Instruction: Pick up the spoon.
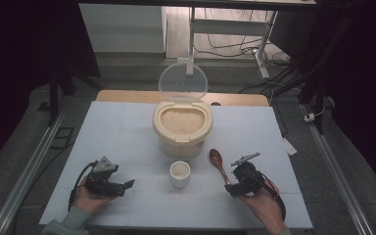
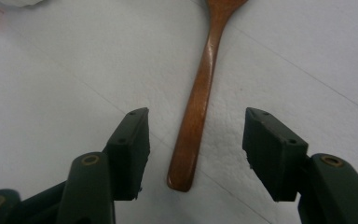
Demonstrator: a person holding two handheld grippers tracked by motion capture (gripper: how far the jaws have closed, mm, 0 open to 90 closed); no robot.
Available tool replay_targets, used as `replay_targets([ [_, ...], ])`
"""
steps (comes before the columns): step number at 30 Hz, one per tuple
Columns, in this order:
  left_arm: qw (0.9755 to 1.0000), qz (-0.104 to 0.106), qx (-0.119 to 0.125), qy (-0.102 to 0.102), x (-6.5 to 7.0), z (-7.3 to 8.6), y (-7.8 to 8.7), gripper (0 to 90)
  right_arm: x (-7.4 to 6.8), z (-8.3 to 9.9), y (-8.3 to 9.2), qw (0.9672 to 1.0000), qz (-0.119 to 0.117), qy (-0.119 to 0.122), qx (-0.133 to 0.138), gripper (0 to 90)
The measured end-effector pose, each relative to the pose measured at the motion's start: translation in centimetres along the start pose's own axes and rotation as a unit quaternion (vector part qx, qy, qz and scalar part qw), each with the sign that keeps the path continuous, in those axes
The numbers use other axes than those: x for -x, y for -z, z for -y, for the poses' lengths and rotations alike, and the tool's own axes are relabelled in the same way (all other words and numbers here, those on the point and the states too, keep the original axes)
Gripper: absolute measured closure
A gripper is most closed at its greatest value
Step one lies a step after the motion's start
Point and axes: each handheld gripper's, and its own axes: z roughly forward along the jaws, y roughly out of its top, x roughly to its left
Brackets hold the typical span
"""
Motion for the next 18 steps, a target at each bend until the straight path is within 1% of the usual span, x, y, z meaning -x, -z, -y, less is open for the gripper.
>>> replay_targets([
  [1,1.0000,0.000,0.000,0.000,0.0,0.0,0.0,14.1,-0.1,-0.3,-0.3,1.0000,0.001,0.000,-0.006,43.4],
  [2,1.0000,0.000,-0.001,-0.001,0.0,0.0,0.0,14.1,-0.1,-0.3,-0.3,1.0000,0.001,0.000,-0.006,43.4],
  [5,1.0000,0.000,-0.001,-0.001,0.0,0.0,-0.1,14.1,-0.2,-0.7,-1.0,0.9999,0.003,-0.005,-0.016,48.1],
  [6,1.0000,0.001,-0.002,-0.001,0.0,0.0,-0.1,14.1,-0.2,-0.7,-1.0,0.9999,0.003,-0.005,-0.016,48.1],
  [10,1.0000,0.001,-0.001,-0.002,0.0,0.0,0.0,14.1,-0.3,-1.1,-1.7,0.9995,0.011,-0.010,-0.029,54.7],
  [13,1.0000,0.001,-0.001,-0.003,0.0,0.0,0.0,14.1,-0.3,-1.1,-1.9,0.9992,0.012,-0.014,-0.034,57.9],
  [14,1.0000,0.001,-0.001,-0.003,0.0,0.0,0.0,14.1,-0.3,-1.1,-2.0,0.9990,0.014,-0.016,-0.038,60.9],
  [15,1.0000,0.001,-0.001,-0.003,0.0,0.0,0.0,14.1,-0.3,-1.1,-2.0,0.9990,0.014,-0.016,-0.038,60.9],
  [17,1.0000,0.001,-0.001,-0.003,0.0,0.0,0.0,14.1,-0.3,-1.2,-2.2,0.9989,0.016,-0.020,-0.039,63.6],
  [18,1.0000,0.001,-0.001,-0.003,0.0,0.0,0.0,14.1,-0.3,-1.2,-2.2,0.9988,0.014,-0.020,-0.043,64.7],
])
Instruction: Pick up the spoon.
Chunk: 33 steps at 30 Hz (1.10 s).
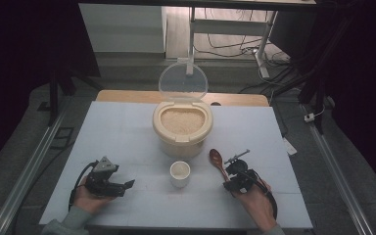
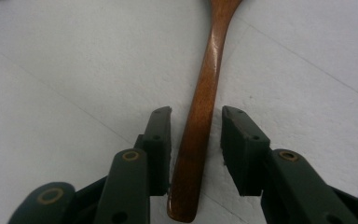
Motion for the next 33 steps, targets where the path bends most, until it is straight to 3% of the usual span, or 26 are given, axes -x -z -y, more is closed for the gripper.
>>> replay_targets([
  [5,1.0000,0.001,-0.001,0.000,0.0,0.0,-0.1,14.1,-0.1,-0.4,-0.2,0.9998,0.008,-0.012,-0.011,69.4],
  [8,1.0000,0.000,-0.002,-0.002,0.0,0.0,-0.1,14.0,-0.3,-0.7,-0.3,0.9996,0.022,-0.006,-0.018,76.0],
  [16,1.0000,0.000,-0.003,-0.001,0.0,0.0,-0.1,14.0,-0.5,-0.6,-0.3,0.9995,0.029,0.011,-0.012,77.8],
  [23,1.0000,-0.001,-0.005,0.000,-0.1,0.0,-0.1,13.9,-0.1,-0.5,-0.1,0.9998,0.012,0.016,-0.008,78.0],
  [33,1.0000,-0.003,-0.003,0.000,-0.1,0.1,-0.1,13.9,1.5,0.5,1.9,0.9992,-0.026,0.006,0.029,78.0],
])
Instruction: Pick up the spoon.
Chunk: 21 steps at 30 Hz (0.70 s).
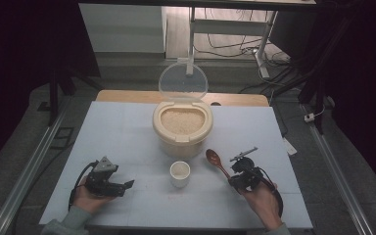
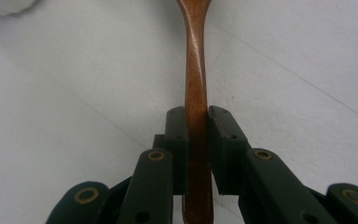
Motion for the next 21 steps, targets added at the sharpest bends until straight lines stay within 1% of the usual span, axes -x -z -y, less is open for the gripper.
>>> replay_targets([
  [2,1.0000,0.000,0.000,0.001,0.0,0.0,0.0,14.0,0.3,0.5,0.8,0.9999,-0.008,0.007,0.010,78.0],
  [4,1.0000,0.000,0.000,0.001,0.0,0.0,0.0,13.9,0.4,0.7,1.4,0.9997,-0.015,0.011,0.016,78.0],
  [5,1.0000,0.000,-0.001,0.000,0.0,0.0,0.0,13.9,0.4,0.7,1.4,0.9997,-0.015,0.011,0.016,78.0],
  [6,1.0000,-0.001,0.000,0.000,0.0,0.0,0.0,13.9,0.4,1.0,1.8,0.9995,-0.021,0.017,0.018,78.0],
  [8,1.0000,0.000,-0.001,-0.002,0.0,0.0,0.0,14.0,0.3,1.2,2.2,0.9986,-0.033,0.035,0.022,77.9],
  [9,1.0000,0.000,-0.001,-0.002,0.0,0.0,0.0,14.0,0.3,1.2,2.2,0.9986,-0.033,0.035,0.022,77.9],
  [10,1.0000,0.000,0.000,-0.001,0.0,0.0,0.0,13.9,0.2,1.4,2.5,0.9980,-0.035,0.047,0.026,78.0],
  [12,1.0000,-0.001,0.000,-0.001,0.0,0.0,0.0,14.0,0.2,1.5,2.9,0.9969,-0.043,0.059,0.030,78.0],
  [14,1.0000,0.000,0.000,-0.002,0.0,0.0,0.0,14.0,0.0,1.5,3.0,0.9966,-0.044,0.062,0.033,77.9],
  [15,1.0000,0.000,-0.001,-0.002,0.0,-0.1,0.0,14.0,-0.3,1.4,3.3,0.9955,-0.045,0.075,0.037,78.0],
  [21,1.0000,0.001,0.001,-0.002,0.1,-0.1,0.1,14.1,-1.5,1.1,4.2,0.9900,-0.063,0.116,0.051,77.9],
])
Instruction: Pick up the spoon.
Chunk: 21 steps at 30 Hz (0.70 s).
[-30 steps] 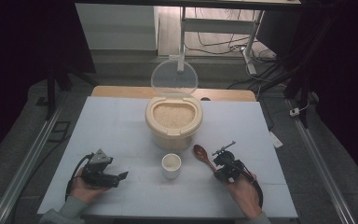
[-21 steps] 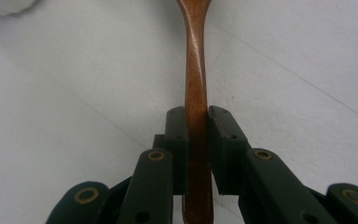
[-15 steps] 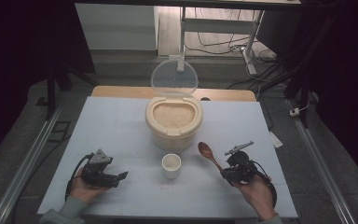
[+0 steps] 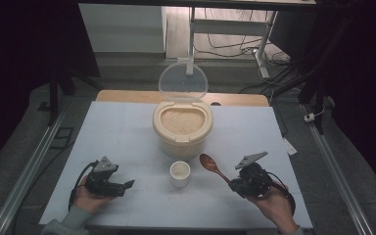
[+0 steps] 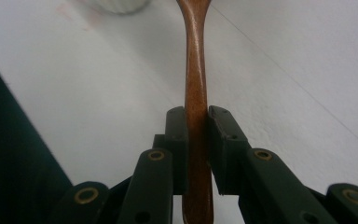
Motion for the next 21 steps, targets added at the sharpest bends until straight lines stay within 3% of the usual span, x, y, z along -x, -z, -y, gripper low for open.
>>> replay_targets([
  [6,1.0000,0.001,0.002,-0.001,0.1,-0.1,0.0,14.3,-1.3,-1.0,-0.1,0.9993,-0.018,0.030,0.009,78.0],
  [14,1.0000,0.001,0.001,-0.002,0.2,-0.1,0.1,14.4,-1.5,-2.3,-1.1,0.9981,-0.032,0.052,0.007,77.9],
  [21,1.0000,0.001,0.001,-0.002,0.2,-0.1,0.1,14.5,-2.5,-4.0,-1.9,0.9952,-0.047,0.086,0.003,77.9],
])
